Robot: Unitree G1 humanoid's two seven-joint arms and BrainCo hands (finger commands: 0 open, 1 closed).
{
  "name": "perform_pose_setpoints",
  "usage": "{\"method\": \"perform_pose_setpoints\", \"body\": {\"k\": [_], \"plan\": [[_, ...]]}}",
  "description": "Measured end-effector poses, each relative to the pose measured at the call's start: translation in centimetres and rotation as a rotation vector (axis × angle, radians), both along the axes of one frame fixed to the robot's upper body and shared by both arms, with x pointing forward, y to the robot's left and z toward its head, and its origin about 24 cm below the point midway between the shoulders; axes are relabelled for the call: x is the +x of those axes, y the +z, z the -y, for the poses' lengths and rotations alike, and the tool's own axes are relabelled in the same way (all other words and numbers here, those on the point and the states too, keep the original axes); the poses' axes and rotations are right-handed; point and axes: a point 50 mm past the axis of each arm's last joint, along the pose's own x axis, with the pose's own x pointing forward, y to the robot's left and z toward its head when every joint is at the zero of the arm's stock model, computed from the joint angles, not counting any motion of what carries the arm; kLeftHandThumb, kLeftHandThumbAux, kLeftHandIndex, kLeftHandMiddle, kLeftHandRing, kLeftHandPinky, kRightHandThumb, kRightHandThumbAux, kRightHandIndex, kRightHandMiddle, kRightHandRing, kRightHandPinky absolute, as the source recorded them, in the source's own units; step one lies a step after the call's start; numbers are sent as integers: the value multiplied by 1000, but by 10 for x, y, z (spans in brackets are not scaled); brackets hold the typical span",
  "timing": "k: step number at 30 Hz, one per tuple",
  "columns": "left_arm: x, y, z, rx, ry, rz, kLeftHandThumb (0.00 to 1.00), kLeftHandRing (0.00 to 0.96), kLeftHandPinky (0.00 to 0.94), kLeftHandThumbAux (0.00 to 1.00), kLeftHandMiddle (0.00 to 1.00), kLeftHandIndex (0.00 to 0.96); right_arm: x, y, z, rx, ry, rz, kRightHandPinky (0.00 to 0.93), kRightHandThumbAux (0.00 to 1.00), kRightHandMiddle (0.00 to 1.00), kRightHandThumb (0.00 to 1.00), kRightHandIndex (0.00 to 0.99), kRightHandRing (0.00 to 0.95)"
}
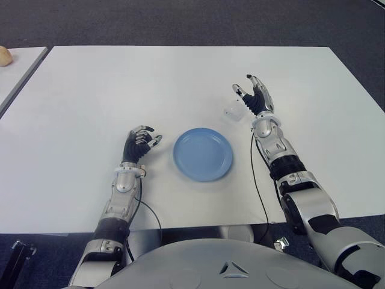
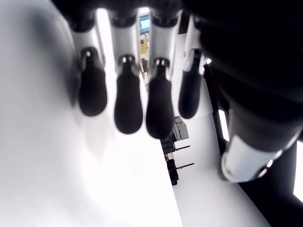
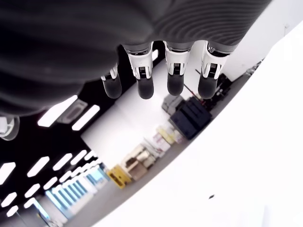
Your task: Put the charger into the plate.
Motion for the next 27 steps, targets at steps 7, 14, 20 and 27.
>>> {"method": "perform_pose_setpoints", "body": {"k": [7, 14, 20, 27], "plan": [[0, 1, 0, 7, 2, 1, 709, 675, 638, 715, 680, 435, 5, -13, 0, -107, -4, -97, 0, 173, 0, 548, 0, 0], [-1, 2, 0, 6, 4, 1, 709, 654, 617, 715, 659, 434, 9, -17, -1, -206, 4, -160, 0, 161, 0, 552, 0, 0], [-2, 2, 0, 5, 6, 0, 709, 652, 618, 715, 657, 434, 12, -16, -3, -253, 9, -200, 0, 151, 0, 572, 0, 0], [-2, 2, 0, 4, 8, -5, 709, 661, 627, 715, 666, 434, 12, -22, -7, -313, 10, -279, 0, 153, 0, 596, 0, 0]]}}
